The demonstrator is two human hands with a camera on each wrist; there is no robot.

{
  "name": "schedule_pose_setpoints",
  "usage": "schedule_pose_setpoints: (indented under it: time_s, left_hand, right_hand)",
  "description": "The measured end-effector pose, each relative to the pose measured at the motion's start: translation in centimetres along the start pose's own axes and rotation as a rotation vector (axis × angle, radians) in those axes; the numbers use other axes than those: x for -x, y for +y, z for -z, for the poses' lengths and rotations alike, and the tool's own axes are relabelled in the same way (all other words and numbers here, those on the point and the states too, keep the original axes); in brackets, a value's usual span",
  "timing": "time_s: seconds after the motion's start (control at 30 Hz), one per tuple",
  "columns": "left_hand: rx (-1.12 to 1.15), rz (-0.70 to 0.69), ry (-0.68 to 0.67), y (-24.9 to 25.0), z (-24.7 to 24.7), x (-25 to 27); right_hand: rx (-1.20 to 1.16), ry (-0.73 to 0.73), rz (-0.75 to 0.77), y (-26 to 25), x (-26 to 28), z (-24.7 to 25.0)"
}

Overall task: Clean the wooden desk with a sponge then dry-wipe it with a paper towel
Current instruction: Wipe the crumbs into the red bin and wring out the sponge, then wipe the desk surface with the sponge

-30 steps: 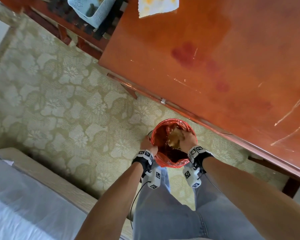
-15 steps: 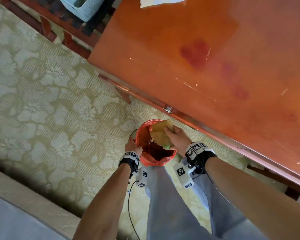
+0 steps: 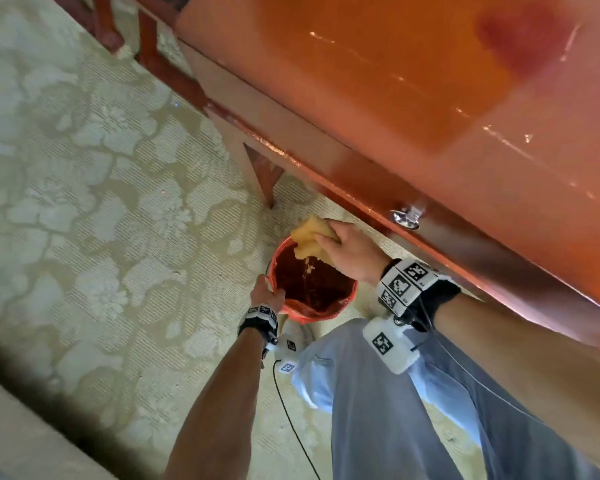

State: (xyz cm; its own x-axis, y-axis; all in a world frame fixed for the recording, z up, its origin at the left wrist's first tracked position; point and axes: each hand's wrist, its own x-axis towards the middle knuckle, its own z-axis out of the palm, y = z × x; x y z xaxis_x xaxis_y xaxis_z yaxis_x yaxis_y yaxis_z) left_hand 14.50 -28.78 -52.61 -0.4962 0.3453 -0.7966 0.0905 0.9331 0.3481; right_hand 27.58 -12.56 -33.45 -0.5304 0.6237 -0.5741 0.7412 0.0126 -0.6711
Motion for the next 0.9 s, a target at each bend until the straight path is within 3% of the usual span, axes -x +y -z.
schedule_pose_setpoints:
  time_s: [0.2,0.4,0.57,0.8,0.9]
  left_hand:
    - [0.052,0.051,-0.023,-1.8,-1.8,-2.6]
    - [0.217,0.170,-0.189,-4.9,-1.4,-1.8]
    - [0.171,0.094,-0.139,1.6,3.8,5.2]
    - [0.330,-0.362,0.125,16.8,16.1,15.4]
    - [0.246,-0.486,0.233,24.4,21.0,18.5]
  right_hand:
    - [0.066,-0.022,0.019,0.7,-2.4,-0.4]
    - [0.026,-0.043,-0.030,-0.1,-1.3,-0.7]
    - [-0.099,-0.066,-0.083,-4.2,4.2,1.0]
    - [-0.247,0.073,-0.070,-12.1,13.4,10.3]
    - [-0.372,0.281,-0.051,-14.3,15.5,16.5]
